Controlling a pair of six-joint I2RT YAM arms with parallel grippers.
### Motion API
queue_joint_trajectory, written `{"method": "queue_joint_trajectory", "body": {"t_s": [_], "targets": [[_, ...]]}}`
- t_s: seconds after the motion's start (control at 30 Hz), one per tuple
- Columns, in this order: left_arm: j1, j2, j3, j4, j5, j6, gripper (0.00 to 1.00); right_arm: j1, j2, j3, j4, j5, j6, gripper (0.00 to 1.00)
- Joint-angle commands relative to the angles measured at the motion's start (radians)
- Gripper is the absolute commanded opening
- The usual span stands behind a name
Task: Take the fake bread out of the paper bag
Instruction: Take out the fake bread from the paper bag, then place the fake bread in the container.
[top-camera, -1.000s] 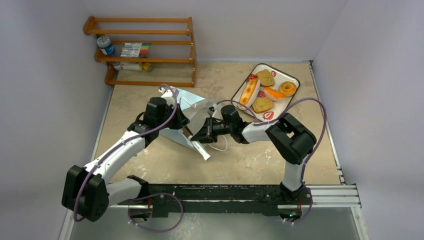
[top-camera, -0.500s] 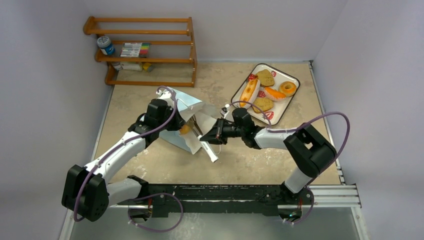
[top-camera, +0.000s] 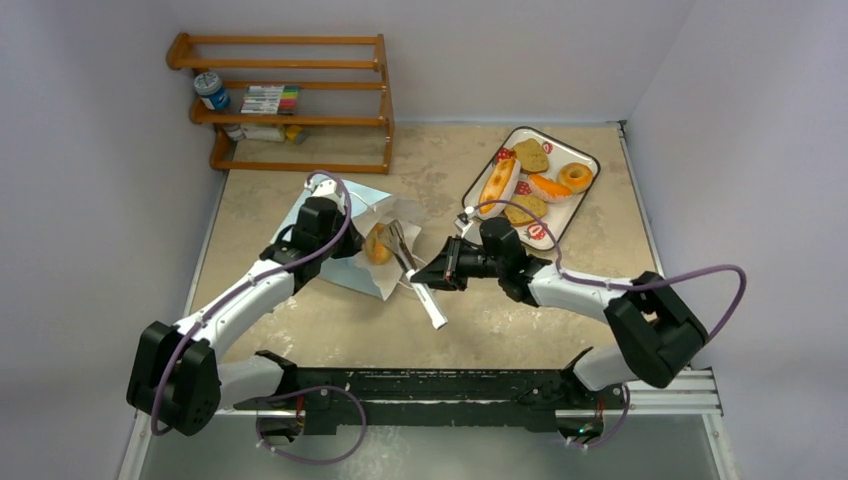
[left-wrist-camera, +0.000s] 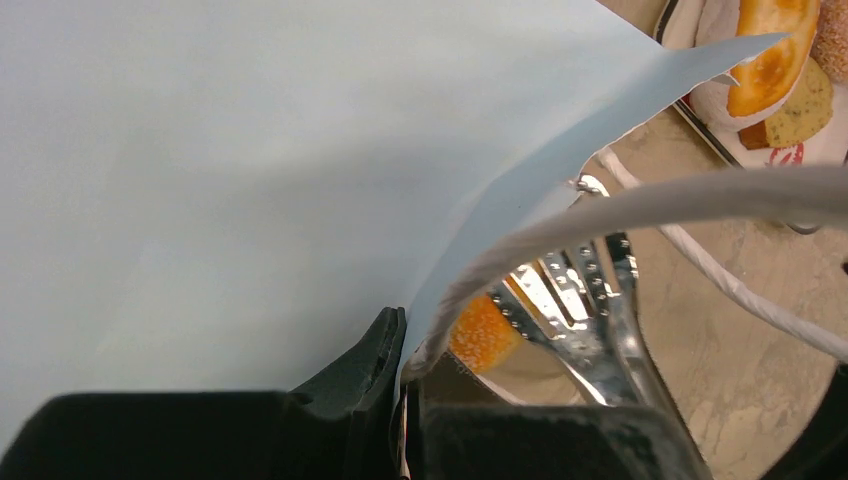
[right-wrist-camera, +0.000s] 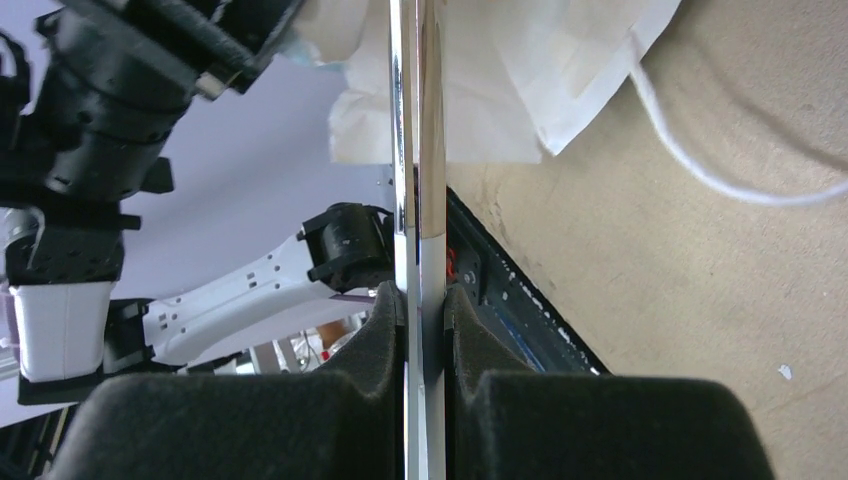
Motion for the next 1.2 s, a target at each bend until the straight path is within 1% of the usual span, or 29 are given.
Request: {"method": "queue_joint_trajectory", "body": {"t_s": [0.0, 0.23, 0.33, 0.47, 0.67, 0.77, 0.9, 1.07, 1.17], "targets": [[0.001, 0.036, 0.030, 0.052, -0.051, -0.044, 0.00, -0.011, -0.100, 0.024, -0.040, 0.041, -0.043, 0.00], [0.001, 0.071, 0.061, 0.048, -0.100, -0.063, 0.00, -0.024, -0.198, 0.052, -0.144, 0.101, -0.072, 0.00], [0.002, 0.081, 0.081, 0.038, -0.137, -0.069, 0.00, -0.026, -0.247, 0.075, -0.228, 0.145, -0.103, 0.00], [0.002, 0.102, 0.105, 0.035, -0.156, -0.081, 0.00, -0.030, -0.318, 0.130, -0.341, 0.249, -0.162, 0.00], [0.004, 0.116, 0.103, 0.066, -0.117, -0.092, 0.00, -0.077, -0.362, 0.214, -0.418, 0.398, -0.207, 0.00], [0.004, 0.116, 0.101, 0.069, -0.086, -0.093, 0.00, -0.117, -0.364, 0.260, -0.435, 0.463, -0.221, 0.00], [0.018, 0.084, 0.101, 0.060, -0.060, -0.084, 0.00, -0.182, -0.347, 0.308, -0.446, 0.513, -0.226, 0.00], [0.054, 0.042, 0.096, 0.045, 0.002, -0.063, 0.00, -0.276, -0.302, 0.331, -0.429, 0.555, -0.223, 0.00], [0.061, 0.022, 0.103, 0.017, 0.032, -0.027, 0.00, -0.354, -0.270, 0.332, -0.385, 0.556, -0.216, 0.00]]}}
